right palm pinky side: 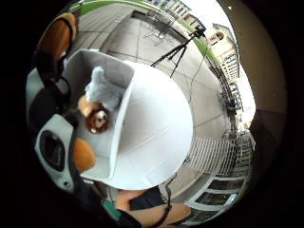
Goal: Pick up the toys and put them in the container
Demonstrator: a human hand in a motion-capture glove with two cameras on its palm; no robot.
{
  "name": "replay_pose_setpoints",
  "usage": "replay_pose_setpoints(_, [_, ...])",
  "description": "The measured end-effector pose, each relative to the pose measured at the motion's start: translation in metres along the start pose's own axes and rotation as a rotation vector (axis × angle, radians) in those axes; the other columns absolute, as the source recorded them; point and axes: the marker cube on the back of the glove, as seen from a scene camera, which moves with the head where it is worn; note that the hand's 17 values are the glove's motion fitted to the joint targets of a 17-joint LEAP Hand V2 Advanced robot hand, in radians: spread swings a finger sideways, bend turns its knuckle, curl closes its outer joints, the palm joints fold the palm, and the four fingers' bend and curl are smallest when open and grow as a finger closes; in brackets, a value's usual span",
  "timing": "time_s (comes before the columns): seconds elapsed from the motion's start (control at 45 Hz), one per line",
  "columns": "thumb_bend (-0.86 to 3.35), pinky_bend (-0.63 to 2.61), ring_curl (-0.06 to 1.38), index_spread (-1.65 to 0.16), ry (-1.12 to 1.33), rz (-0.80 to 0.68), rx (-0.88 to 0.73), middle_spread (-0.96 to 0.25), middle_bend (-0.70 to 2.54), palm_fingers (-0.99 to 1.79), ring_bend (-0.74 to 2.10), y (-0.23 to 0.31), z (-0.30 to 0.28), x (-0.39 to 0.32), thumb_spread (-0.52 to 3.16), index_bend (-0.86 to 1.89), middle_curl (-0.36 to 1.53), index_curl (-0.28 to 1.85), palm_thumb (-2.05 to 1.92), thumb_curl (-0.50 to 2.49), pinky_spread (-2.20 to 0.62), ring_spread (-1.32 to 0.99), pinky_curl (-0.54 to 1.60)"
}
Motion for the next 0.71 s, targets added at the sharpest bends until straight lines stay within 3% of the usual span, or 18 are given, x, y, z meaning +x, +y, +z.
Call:
replay_pose_setpoints(0.156, [0.05, 1.00, 0.49, -0.33, -0.050, -0.049, -0.215, -0.59, 0.15, 0.85, 1.07, -0.007, 0.020, 0.016, 0.62, 0.33, 0.83, 0.62, 0.67, 1.12, -0.48, -0.44, 0.42])
replay_pose_setpoints(0.2, [-0.06, 1.11, 0.47, -0.36, -0.075, -0.058, -0.227, -0.48, 0.07, 0.59, 1.04, -0.008, 0.021, 0.022, 0.83, 0.15, 0.80, 0.57, 0.46, 1.02, -0.43, -0.40, 0.45])
replay_pose_setpoints(0.244, [-0.05, 1.16, 0.48, -0.37, -0.082, -0.071, -0.216, -0.42, 0.09, 0.54, 1.05, -0.006, 0.019, 0.029, 0.92, 0.10, 0.79, 0.55, 0.41, 0.97, -0.41, -0.38, 0.47])
replay_pose_setpoints(0.289, [-0.18, 1.24, 0.47, -0.38, -0.070, -0.083, -0.197, -0.32, 0.07, 0.18, 1.00, -0.003, 0.013, 0.037, 0.94, -0.05, 0.77, 0.48, 0.15, 0.87, -0.36, -0.31, 0.49])
replay_pose_setpoints(0.533, [-0.08, 1.38, 0.40, -0.40, 0.031, -0.038, -0.083, -0.04, 0.19, 0.05, 0.95, 0.015, -0.012, 0.101, 1.04, 0.09, 0.70, 0.33, -0.08, 0.62, -0.21, -0.14, 0.47])
replay_pose_setpoints(0.711, [-0.07, 1.38, 0.34, -0.41, 0.106, 0.079, -0.015, 0.03, 0.12, -0.11, 0.77, 0.031, -0.016, 0.168, 1.06, 0.19, 0.62, 0.34, -0.08, 0.50, -0.10, -0.05, 0.45])
